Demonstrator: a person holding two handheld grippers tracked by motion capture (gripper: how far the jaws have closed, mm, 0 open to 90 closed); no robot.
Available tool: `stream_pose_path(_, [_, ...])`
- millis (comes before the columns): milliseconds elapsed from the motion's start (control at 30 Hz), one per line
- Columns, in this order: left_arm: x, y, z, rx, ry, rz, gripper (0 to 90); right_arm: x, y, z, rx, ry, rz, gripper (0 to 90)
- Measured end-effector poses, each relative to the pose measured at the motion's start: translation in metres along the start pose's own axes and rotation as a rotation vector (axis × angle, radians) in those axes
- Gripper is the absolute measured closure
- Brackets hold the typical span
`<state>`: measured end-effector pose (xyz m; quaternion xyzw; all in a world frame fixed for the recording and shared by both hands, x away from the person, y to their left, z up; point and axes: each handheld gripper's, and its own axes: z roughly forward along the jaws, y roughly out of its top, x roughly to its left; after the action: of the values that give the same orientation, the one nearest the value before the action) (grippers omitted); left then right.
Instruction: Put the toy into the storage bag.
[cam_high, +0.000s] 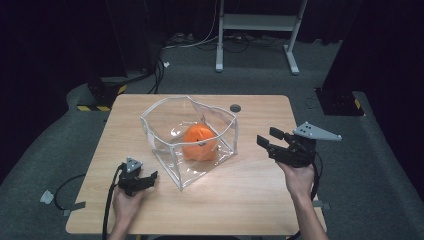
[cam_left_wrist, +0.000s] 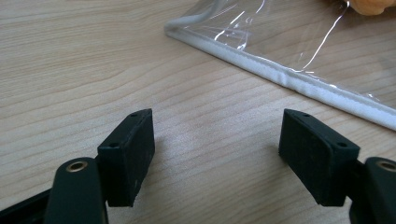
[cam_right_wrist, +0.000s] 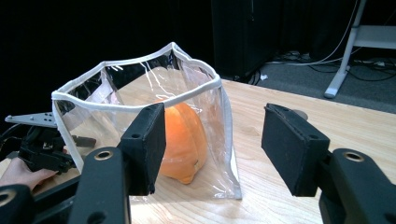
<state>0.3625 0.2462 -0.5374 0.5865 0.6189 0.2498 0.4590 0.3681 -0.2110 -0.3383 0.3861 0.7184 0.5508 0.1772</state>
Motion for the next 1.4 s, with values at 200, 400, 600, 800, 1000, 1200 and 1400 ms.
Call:
stream_pose_path(200, [0.0,0.0,0.0,0.0,0.0,0.0,26.8,-0.002,-0.007,-0.003,-0.006,-0.007,0.012,40.0])
stream_pose_path(400, [0.0,0.0,0.0,0.0,0.0,0.0,26.8,-0.005,-0.015,-0.005,-0.004,-0.011,0.026,40.0])
stream_pose_path(600, [0.0,0.0,0.0,0.0,0.0,0.0,26.8,-0.008,-0.021,-0.006,-0.003,-0.014,0.039,40.0])
stream_pose_path(800, [0.0,0.0,0.0,0.0,0.001,0.0,26.8,-0.01,-0.031,-0.006,-0.008,-0.013,0.06,40.0])
stream_pose_path(1000, [0.0,0.0,0.0,0.0,0.0,0.0,26.8,-0.013,-0.04,-0.006,-0.001,-0.02,0.074,40.1])
stream_pose_path(1200, [0.0,0.0,0.0,0.0,0.0,-0.001,26.8,-0.014,-0.047,-0.006,0.0,-0.024,0.084,40.0])
stream_pose_path(1400, [0.0,0.0,0.0,0.0,0.001,0.0,26.8,-0.015,-0.052,-0.004,0.007,-0.028,0.087,40.0])
